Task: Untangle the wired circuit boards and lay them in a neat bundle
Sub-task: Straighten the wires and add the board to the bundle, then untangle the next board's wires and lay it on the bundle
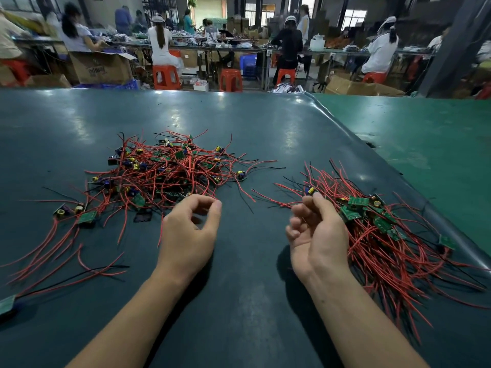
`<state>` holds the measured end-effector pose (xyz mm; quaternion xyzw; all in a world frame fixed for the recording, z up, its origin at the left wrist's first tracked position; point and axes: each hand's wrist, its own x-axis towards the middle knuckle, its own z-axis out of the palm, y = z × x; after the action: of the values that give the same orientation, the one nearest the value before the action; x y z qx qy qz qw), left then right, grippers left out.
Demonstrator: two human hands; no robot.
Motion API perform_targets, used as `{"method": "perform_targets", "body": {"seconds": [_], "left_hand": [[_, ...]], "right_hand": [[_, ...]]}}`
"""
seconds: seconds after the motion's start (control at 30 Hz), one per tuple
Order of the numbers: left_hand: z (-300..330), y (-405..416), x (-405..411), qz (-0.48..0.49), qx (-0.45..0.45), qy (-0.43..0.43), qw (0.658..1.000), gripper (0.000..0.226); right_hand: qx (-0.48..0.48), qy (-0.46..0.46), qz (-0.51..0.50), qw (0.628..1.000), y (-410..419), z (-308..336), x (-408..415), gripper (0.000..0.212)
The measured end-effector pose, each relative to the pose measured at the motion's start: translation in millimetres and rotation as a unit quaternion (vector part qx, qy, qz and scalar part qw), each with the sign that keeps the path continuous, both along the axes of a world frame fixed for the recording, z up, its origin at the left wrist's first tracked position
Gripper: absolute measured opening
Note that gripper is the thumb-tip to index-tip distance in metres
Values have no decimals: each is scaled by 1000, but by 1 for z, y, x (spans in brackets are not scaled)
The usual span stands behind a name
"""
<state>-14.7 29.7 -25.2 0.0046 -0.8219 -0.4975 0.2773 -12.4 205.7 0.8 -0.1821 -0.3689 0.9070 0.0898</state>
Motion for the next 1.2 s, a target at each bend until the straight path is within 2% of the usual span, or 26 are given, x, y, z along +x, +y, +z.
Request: {"method": "perform_targets", "body": {"seconds": [0.03,0.1,0.2,0.27,0.37,0.47,0.6,0.67,0.87,0.97,1.07,1.13,1.2], "left_hand": [[-2,-3,0,34,-89,20,995,3],[-8,-9,-3,79,-189,3,979,21],[-9,-15,-6,101,-245,-136,955,41],[-12,-16,-8,95,-283,-174,939,44],[-11,-16,-9,96,-268,-139,949,38],[-8,-21,-11,138,-261,-104,950,39],[-9,-33,-16,108,-315,-182,925,59],[-11,-36,-17,102,-342,-194,914,58],[-8,-35,-18,102,-274,-136,946,42],[-9,-38,-19,117,-283,-131,943,50],[-13,-38,-23,84,-333,-183,921,60],[-16,-39,-25,83,-336,-185,920,56],[-16,-40,-25,103,-304,-148,935,47]], "right_hand": [[2,1,1,1000,1,0,0,24],[-1,5,13,1000,3,-1,0,25],[-18,-8,64,998,1,-1,1,27],[-31,-16,99,994,-4,-2,1,32],[1,-19,142,990,-11,-7,3,35],[58,-15,185,981,-16,-7,5,29],[64,-6,181,981,-12,-5,4,27],[64,-8,172,983,-10,-5,3,31],[64,-6,169,984,-8,-7,1,38],[68,-5,173,983,-8,-8,2,36],[69,-5,178,982,-8,-8,2,34],[69,-6,181,981,-9,-7,3,34],[68,-6,181,981,-9,-7,3,33]]}}
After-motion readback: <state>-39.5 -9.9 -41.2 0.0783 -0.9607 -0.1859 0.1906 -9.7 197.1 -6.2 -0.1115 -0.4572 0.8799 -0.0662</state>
